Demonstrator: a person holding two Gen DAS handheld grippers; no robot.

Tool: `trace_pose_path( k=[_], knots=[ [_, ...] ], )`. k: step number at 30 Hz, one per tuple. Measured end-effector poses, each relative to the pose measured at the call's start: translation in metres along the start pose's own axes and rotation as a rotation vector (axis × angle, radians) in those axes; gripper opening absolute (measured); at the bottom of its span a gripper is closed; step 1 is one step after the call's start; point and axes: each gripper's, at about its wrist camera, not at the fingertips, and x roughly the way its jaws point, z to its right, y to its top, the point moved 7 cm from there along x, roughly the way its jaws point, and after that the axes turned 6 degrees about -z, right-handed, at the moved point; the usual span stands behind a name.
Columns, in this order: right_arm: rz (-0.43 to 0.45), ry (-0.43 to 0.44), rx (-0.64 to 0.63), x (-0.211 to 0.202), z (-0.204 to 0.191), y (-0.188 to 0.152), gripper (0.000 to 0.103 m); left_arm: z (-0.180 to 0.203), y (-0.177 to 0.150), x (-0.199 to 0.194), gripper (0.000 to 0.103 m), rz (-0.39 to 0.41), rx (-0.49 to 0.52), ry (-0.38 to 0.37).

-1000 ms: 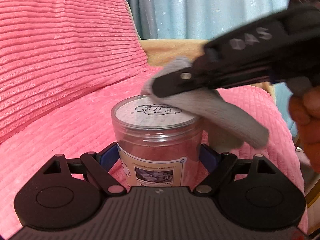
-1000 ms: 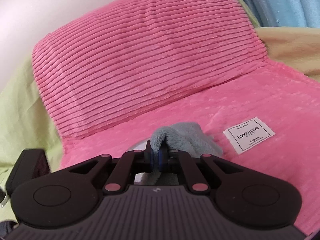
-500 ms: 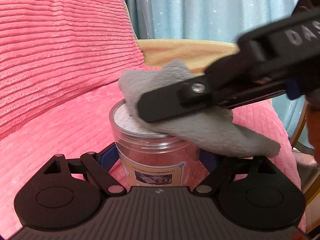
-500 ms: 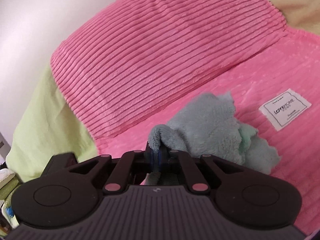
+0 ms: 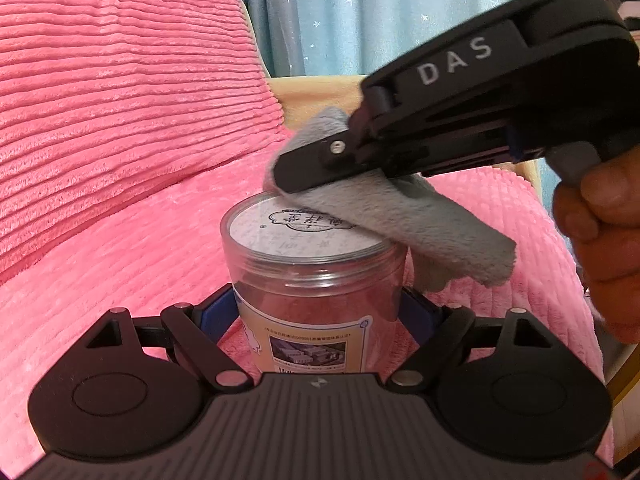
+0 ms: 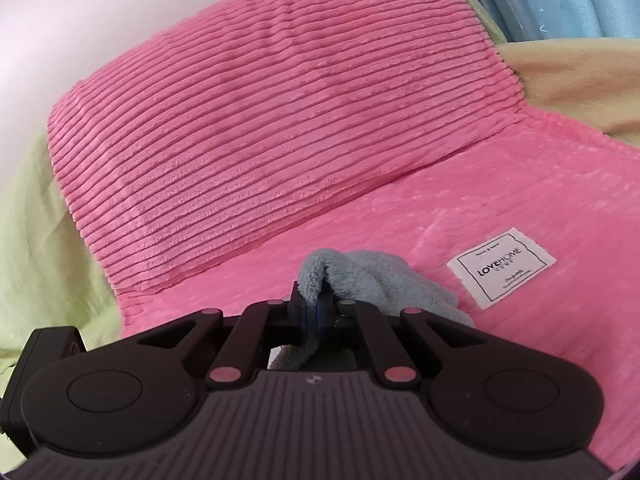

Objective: Clean container
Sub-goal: 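Hold the jar in the left tool while the right tool wipes its lid with the cloth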

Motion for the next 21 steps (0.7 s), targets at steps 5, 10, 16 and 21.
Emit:
trace_pose_path(
  k=[5,10,16,21],
  knots=[
    [-0.01,0.021,-0.008,-0.001,-0.003,-0.003,0.002,0.0,-0.001,0.002,0.085,-0.009,-0.001,-0.009],
    [-0.031,0.068,-0.007,0.0,-0.009,-0.007,0.002,0.002,-0.001,0.001,0.085,-0.008,0.007,-0.004],
    [-0.057,0.124,-0.005,0.001,-0.016,-0.011,0.003,0.005,-0.002,0.001,0.085,-0.01,-0.001,-0.002],
    [-0.078,0.17,-0.004,0.001,-0.022,-0.015,0.004,0.005,-0.003,0.0,0.085,-0.008,-0.007,-0.005]
  ],
)
